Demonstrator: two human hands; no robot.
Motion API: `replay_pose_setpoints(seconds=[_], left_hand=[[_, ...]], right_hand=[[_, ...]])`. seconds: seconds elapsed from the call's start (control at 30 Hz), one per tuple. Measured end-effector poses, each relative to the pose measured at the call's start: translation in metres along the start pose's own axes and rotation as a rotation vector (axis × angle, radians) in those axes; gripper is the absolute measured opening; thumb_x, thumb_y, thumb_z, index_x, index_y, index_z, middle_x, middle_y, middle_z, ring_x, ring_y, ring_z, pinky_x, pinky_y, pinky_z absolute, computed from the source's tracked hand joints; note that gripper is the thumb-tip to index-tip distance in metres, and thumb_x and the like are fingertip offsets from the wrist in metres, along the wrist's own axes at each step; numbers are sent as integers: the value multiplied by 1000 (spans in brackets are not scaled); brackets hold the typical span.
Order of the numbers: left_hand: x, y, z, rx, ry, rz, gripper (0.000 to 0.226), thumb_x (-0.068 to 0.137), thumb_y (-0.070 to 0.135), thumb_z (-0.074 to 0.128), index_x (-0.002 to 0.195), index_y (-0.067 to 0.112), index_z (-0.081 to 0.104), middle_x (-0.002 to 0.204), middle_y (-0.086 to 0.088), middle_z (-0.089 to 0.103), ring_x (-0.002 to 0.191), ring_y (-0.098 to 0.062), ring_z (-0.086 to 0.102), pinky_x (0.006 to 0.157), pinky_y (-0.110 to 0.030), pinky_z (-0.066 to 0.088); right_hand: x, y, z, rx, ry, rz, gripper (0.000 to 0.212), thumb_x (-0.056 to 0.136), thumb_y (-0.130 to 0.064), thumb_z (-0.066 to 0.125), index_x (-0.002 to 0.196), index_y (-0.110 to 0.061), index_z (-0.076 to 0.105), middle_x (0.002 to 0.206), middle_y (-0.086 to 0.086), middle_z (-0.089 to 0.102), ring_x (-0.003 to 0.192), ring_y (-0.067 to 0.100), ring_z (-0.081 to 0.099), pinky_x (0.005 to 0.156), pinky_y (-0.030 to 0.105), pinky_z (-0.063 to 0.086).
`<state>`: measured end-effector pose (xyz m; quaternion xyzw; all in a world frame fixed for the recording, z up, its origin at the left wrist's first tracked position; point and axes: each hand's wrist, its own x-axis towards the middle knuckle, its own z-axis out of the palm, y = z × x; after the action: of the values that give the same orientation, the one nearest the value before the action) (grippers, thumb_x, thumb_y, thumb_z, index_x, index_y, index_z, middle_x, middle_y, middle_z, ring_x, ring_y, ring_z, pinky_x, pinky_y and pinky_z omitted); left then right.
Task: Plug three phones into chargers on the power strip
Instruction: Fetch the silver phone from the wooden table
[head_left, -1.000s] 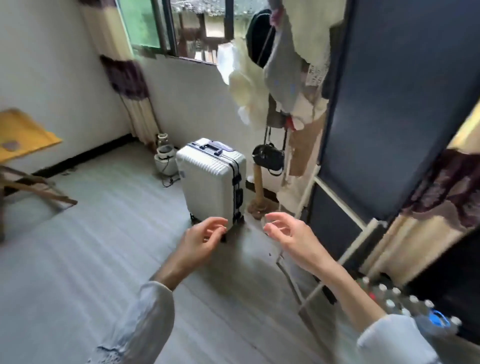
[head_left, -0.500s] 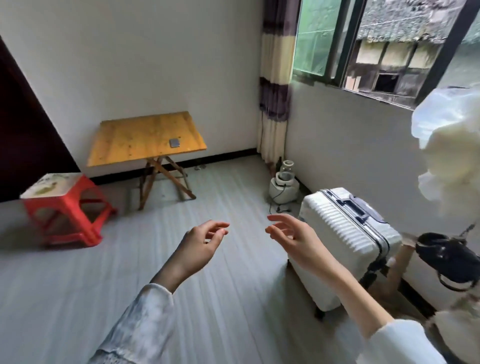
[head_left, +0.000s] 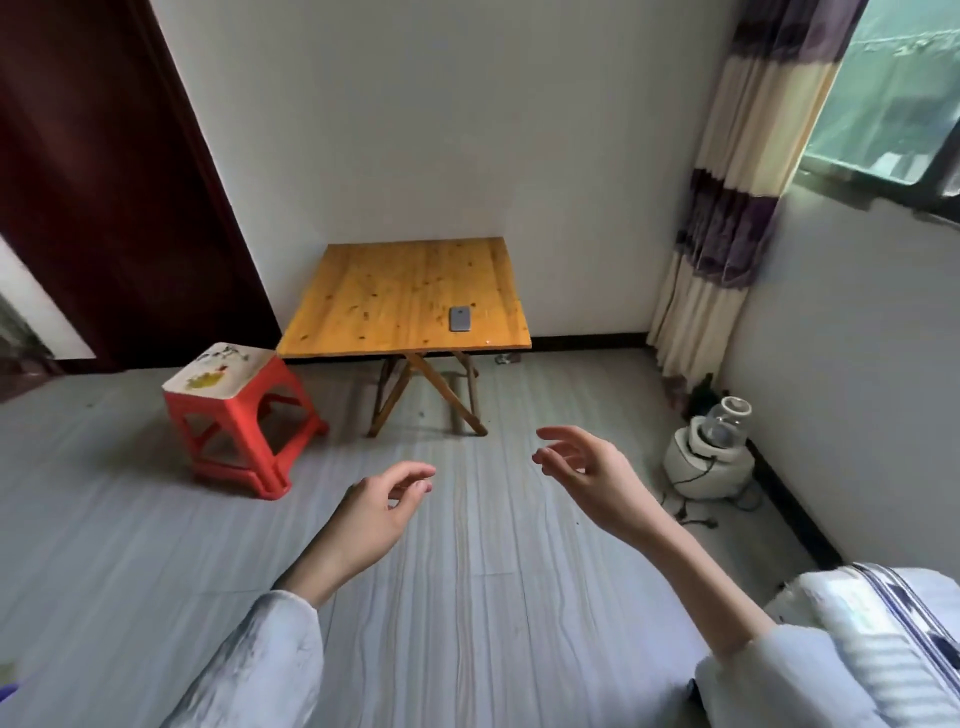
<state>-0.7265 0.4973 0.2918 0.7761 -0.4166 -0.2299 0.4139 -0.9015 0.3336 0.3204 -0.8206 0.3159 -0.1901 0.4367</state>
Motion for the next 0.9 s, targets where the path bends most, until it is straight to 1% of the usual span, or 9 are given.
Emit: replay_pose_setpoints(seconds=[0.1,0.17,0.23,0.33,0.4,0.5,0.63,0.8,0.9], left_hand=[[71,-19,-16,1,30,-37,23,92,18,50,95,39,57,99,8,68,100,-10,63,94,-29,46],[125,-28,-26,-3,62,-36,26,91,16,50,92,42,57,96,11,67,99,-8,63,91,-25,46],[185,-38,-32,0,88,-11,24,92,15,49,93,38,57,95,11,67,96,-6,63,86,-21,45],[281,-48,-45,-2,112,19,19,92,13,48,102,24,60,98,2,66,89,-9,62,81,-21,44],[336,-51,-52,-16,131,16,20,92,14,47,107,18,61,98,2,65,89,-8,61,80,-19,44],[406,-55,-54,-32,105,-27,21,93,18,46,109,19,61,104,0,64,97,-12,60,86,-21,45],[495,-71,-43,-12,54,-81,22,93,21,46,111,21,59,110,1,62,102,-12,57,79,-13,39],[582,-109,-17,35,46,-194,26,94,21,46,118,20,55,123,0,57,107,-11,51,90,-24,39],[616,-133,-4,75,-8,-284,30,94,19,46,123,17,51,131,-4,52,118,-14,47,94,-23,35]], right_hand=[[79,8,6,12,-40,6,26,90,-27,55,114,-19,59,99,-1,68,91,10,65,74,14,45],[140,14,8,-14,-64,-12,26,90,-27,54,114,-18,59,102,1,69,90,9,64,75,15,45],[205,20,11,-35,-62,-47,26,91,-27,54,114,-16,59,104,4,69,89,9,64,74,15,46],[297,27,19,10,-32,-42,24,91,-24,53,112,-14,60,105,9,70,95,17,65,85,29,51],[350,31,23,5,-56,-27,24,91,-23,53,112,-12,60,106,11,69,99,20,65,89,34,51],[412,41,16,-5,-83,-4,28,92,-25,52,116,-13,58,109,10,68,99,20,65,89,32,51],[500,66,-1,-25,-95,34,30,92,-27,51,119,-13,57,110,10,68,100,20,64,90,33,51],[603,107,3,-30,-133,75,33,93,-25,50,121,-9,55,113,12,67,96,20,64,79,25,47],[644,130,17,-35,-214,137,35,93,-25,50,123,-8,53,116,14,65,96,21,62,80,26,47]])
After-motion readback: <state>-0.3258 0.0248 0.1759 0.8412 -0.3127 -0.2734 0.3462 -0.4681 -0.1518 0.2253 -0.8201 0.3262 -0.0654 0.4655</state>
